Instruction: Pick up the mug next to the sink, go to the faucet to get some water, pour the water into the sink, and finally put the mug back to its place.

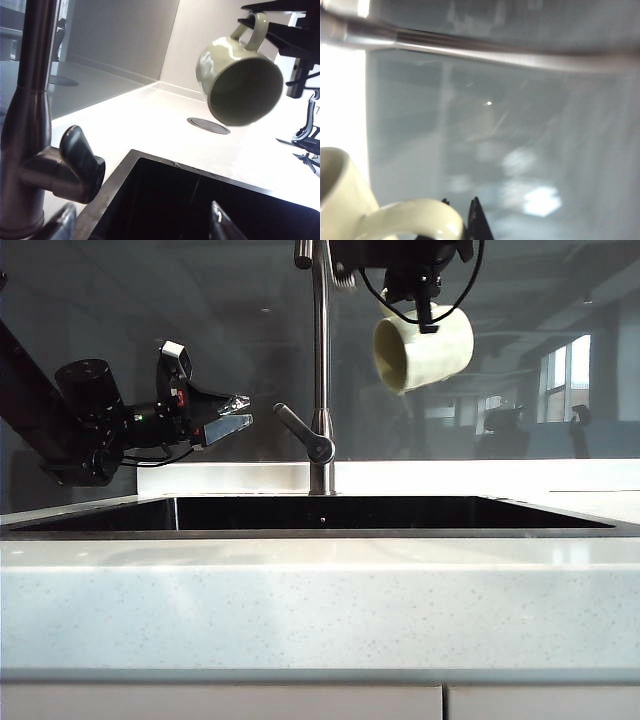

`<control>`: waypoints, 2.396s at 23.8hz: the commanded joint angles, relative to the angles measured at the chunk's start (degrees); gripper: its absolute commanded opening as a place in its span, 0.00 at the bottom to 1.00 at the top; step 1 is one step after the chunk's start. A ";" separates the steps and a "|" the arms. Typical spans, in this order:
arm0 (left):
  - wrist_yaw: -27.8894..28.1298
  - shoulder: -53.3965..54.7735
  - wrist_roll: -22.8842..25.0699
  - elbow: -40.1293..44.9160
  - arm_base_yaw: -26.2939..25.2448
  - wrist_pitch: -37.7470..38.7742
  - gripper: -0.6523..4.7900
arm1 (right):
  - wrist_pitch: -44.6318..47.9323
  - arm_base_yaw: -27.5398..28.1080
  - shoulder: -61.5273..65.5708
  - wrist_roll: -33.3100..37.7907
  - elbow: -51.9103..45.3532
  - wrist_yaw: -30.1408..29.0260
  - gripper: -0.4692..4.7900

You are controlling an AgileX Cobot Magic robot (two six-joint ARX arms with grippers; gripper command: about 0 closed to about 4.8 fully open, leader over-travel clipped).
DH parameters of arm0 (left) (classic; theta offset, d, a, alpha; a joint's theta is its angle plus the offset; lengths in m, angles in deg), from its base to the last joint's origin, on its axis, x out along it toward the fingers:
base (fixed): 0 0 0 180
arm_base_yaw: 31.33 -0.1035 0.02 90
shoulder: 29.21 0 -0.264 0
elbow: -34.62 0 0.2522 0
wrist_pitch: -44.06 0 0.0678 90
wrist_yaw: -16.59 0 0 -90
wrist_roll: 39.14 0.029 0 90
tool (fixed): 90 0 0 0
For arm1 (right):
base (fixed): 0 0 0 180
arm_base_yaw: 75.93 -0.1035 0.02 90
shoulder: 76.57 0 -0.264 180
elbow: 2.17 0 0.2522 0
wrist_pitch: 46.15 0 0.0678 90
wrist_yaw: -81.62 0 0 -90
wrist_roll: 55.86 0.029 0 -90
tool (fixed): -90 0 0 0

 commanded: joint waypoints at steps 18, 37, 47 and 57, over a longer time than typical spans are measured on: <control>2.38 -0.35 -1.40 -0.11 0.20 -0.76 0.74 | 34.36 31.69 -17.99 90.07 -45.57 -25.07 0.09; 2.99 -0.35 -3.69 -0.13 0.57 -0.72 0.74 | 61.16 39.04 -3.04 96.80 -54.99 -30.10 0.09; 2.97 -0.35 -3.72 -0.13 0.66 -0.74 0.74 | 63.67 38.29 -0.09 99.56 -55.36 -31.10 0.09; 2.95 -0.35 -3.74 -0.11 0.68 -0.74 0.74 | 64.06 38.62 -0.07 99.49 -55.80 -28.41 0.09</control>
